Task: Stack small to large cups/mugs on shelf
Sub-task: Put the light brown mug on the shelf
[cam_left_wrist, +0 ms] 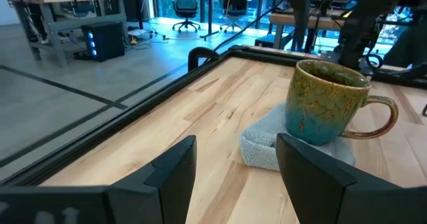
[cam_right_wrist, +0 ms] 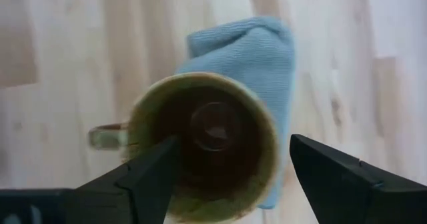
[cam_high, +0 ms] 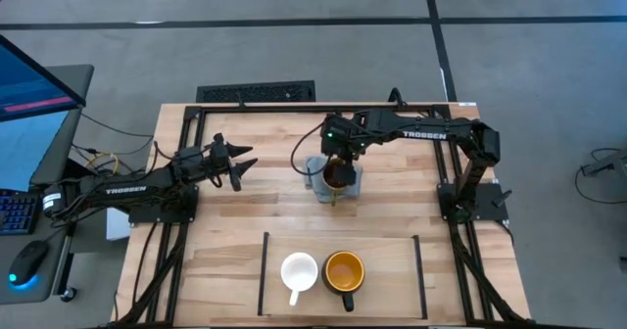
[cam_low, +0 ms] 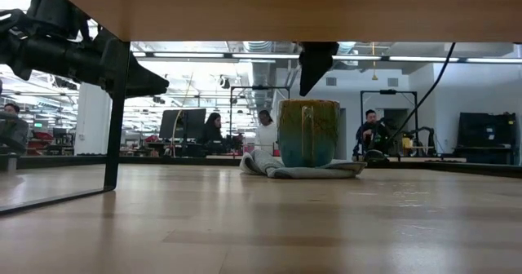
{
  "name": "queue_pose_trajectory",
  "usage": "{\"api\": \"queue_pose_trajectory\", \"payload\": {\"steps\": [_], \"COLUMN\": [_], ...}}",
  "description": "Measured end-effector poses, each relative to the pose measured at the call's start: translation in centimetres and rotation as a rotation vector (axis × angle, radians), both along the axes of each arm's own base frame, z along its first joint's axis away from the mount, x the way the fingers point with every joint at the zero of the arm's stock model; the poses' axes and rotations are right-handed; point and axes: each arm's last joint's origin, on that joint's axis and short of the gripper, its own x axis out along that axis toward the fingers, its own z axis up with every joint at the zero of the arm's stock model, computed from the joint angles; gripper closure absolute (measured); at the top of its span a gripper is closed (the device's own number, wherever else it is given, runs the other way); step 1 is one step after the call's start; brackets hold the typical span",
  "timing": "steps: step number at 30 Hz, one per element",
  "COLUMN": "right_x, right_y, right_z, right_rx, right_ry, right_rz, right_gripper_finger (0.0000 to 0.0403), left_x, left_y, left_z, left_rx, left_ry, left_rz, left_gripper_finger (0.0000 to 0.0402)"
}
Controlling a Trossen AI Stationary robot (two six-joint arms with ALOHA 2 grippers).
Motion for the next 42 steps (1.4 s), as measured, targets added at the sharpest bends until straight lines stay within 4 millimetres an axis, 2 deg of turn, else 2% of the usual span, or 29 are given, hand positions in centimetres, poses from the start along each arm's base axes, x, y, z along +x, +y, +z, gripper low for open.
{"api": "queue_pose_trajectory", "payload": {"steps": [11,28,36,42], "right_x": [-0.1,1.2,1.2,1.1], "right_y": [0.1,-1.1,-1.6,-1.6], "right_z": [-0.1,-3.0,-2.9,-2.9], "right_rx": [0.014,-0.028,-0.013,-0.009], "right_ry": [0.013,0.074,0.064,0.077], "right_rz": [0.021,0.060,0.001,0.004], "right_gripper_finger": [0.0092,0.0092,0.0093,0.0123], "left_x": [-0.1,-0.1,-0.1,-0.1], "left_y": [0.1,0.1,0.2,0.2], "left_z": [-0.2,-0.2,-0.2,-0.2], "left_rx": [-0.003,-0.001,0.010,0.010], "left_ry": [0.026,0.021,0.027,0.027], "left_rz": [0.052,0.060,0.070,0.074], "left_gripper_finger": [0.0205,0.0205,0.0205,0.0205]}}
